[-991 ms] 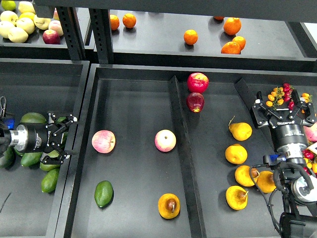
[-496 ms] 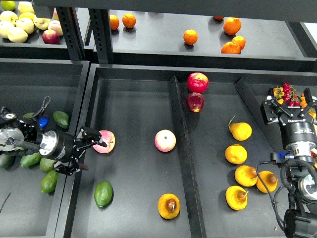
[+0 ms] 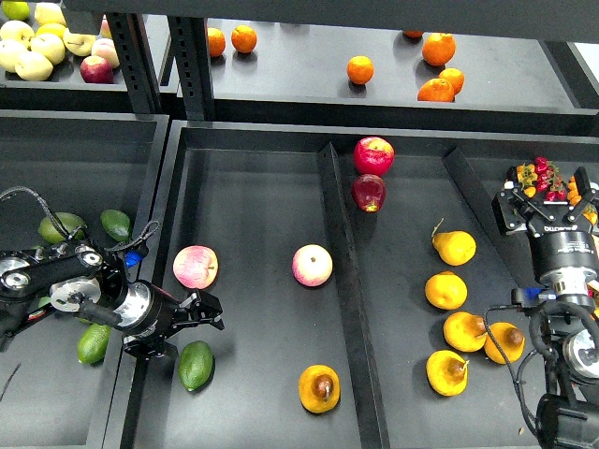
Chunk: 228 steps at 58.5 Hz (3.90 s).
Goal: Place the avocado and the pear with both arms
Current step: 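Lower the left gripper onto the green avocado and close it, then carry the avocado into the avocado bin and open the left gripper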
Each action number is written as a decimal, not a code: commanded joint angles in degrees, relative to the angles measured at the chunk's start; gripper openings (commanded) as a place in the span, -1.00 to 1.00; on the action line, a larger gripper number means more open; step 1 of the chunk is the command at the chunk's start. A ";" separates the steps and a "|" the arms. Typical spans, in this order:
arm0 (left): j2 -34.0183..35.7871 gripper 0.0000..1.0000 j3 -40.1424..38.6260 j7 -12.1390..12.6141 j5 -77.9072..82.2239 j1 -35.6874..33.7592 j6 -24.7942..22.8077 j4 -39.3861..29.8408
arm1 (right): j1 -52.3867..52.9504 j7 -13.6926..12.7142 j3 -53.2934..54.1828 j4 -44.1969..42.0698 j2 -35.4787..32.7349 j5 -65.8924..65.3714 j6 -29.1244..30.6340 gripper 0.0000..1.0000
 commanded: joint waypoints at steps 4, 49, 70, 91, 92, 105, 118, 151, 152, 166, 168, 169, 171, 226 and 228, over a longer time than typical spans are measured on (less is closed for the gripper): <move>-1.22 0.97 1.05 0.00 0.33 -0.35 0.00 1.24 | 0.00 0.00 -0.01 0.09 0.00 0.05 0.01 0.99; -5.44 0.96 2.90 0.00 2.26 0.26 0.00 4.76 | 0.00 0.00 -0.01 0.44 0.00 0.22 0.01 0.99; -6.32 0.95 3.34 0.00 2.70 0.97 0.00 5.63 | 0.00 0.00 -0.01 0.62 0.00 0.31 0.01 0.99; -7.29 0.92 3.34 0.00 4.72 2.90 0.00 6.95 | 0.00 0.00 0.25 0.62 0.00 0.31 0.10 0.99; -7.29 0.92 3.34 0.00 4.72 2.90 0.00 6.95 | 0.00 0.09 0.34 0.62 0.00 0.31 0.10 0.99; -7.81 0.90 3.34 0.00 4.72 2.73 0.00 7.13 | 0.00 0.00 0.78 0.62 0.00 0.31 0.10 0.99; -8.25 0.90 3.25 0.00 4.72 1.76 0.00 7.30 | 0.00 0.09 0.78 0.62 0.00 0.31 0.10 0.99; -11.33 0.87 4.30 0.00 4.81 0.53 0.00 10.99 | 0.00 0.00 0.69 0.62 0.00 0.31 0.10 0.99; -11.42 0.85 4.57 0.00 4.90 0.62 0.00 11.08 | 0.00 0.09 0.69 0.62 0.00 0.31 0.53 0.99; -11.68 0.77 4.92 0.00 6.22 0.79 0.00 11.61 | -0.09 0.00 0.69 0.53 0.00 0.22 1.94 0.99; -11.77 0.74 4.92 0.00 6.31 0.79 0.00 11.79 | -0.09 0.00 0.69 0.53 0.00 0.22 2.03 0.99; -11.86 0.72 5.01 0.00 6.31 0.79 0.00 11.79 | -0.09 0.00 0.69 0.53 0.00 0.22 2.03 0.99; -12.03 0.68 4.92 0.00 6.31 0.79 0.00 11.87 | -0.09 0.00 0.78 0.53 0.00 0.22 2.03 0.99; -13.62 -0.14 -0.18 0.00 15.10 1.67 0.00 9.59 | -0.53 0.00 1.22 0.35 0.00 0.22 3.88 0.99; -13.26 -0.14 -0.53 0.00 14.83 1.50 0.00 8.98 | -0.62 0.00 1.22 0.35 0.00 0.31 3.88 0.99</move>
